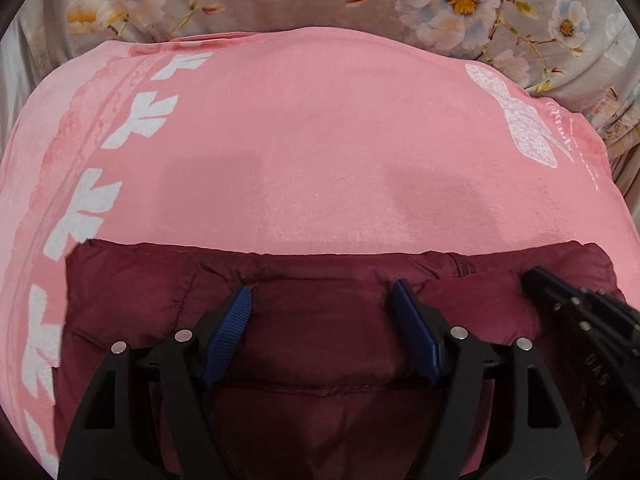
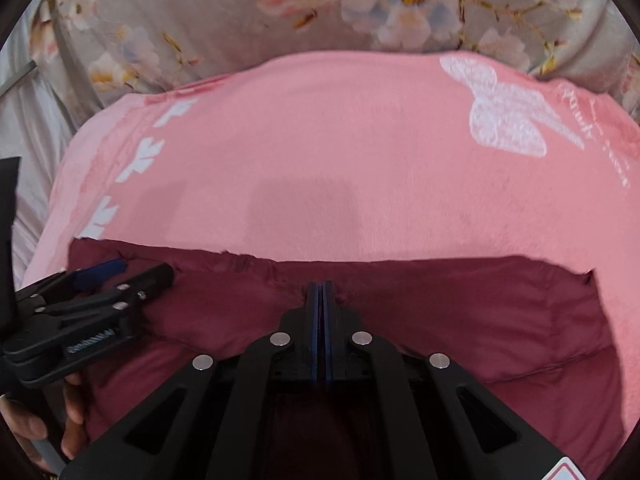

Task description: Fold large clothes

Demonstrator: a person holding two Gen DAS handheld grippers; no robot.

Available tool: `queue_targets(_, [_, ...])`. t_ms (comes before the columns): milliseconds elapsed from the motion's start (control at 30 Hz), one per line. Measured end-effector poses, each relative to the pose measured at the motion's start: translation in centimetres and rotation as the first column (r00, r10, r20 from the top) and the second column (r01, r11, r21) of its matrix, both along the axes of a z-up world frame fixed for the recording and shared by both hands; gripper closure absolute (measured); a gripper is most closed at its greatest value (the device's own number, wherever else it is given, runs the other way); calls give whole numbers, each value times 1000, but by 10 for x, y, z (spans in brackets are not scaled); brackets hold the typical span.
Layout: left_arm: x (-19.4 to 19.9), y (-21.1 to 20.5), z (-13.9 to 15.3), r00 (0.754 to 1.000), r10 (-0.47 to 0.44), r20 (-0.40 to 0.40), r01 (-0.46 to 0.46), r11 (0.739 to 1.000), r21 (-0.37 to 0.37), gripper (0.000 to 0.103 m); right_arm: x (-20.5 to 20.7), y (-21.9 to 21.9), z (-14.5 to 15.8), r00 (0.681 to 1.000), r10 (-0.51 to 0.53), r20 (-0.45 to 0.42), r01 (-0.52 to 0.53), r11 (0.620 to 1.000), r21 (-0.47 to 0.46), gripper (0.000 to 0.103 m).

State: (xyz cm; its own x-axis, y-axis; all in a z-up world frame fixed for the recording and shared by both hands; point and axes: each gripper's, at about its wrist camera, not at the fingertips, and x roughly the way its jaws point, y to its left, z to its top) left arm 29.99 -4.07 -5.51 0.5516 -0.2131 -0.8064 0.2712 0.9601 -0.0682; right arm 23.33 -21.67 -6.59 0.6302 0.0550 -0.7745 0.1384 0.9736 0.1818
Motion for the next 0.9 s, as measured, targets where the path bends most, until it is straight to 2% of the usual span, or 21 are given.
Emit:
queue_targets(167, [2, -3, -14, 1000, 11, 29, -11, 1000, 6, 30, 2, 2, -11, 1000, -4, -1, 4, 1000, -6, 103])
queue_targets(367, [1, -9, -18, 997, 22, 74, -25, 999, 33, 28, 1, 3, -14, 1000, -8, 15, 8, 1000, -18, 103])
queue_targets(633, [2, -10, -20, 996, 32, 83, -36, 998, 46, 27, 2, 1, -14, 1000, -11, 19, 11, 1000, -5, 103])
queue_targets(733, [2, -10, -19, 996, 31, 81, -35, 998, 45, 27, 1, -3, -12, 1000, -7, 21, 6, 1000, 30, 103])
queue_targets(800, [0, -7, -16, 997, 26, 72, -28, 999, 36, 27, -11, -6, 1, 998, -52, 34, 51, 998, 36, 100])
queue_targets(867, [-14, 5, 0, 997, 28, 70, -30, 999, 17, 27, -36, -1, 25, 993, -60, 100, 53, 996, 73, 91])
queue_targets(900, [-24, 11, 9, 997, 28, 75, -28, 1000, -6, 27, -51, 8, 39, 991, -42, 129, 34, 997, 68, 91])
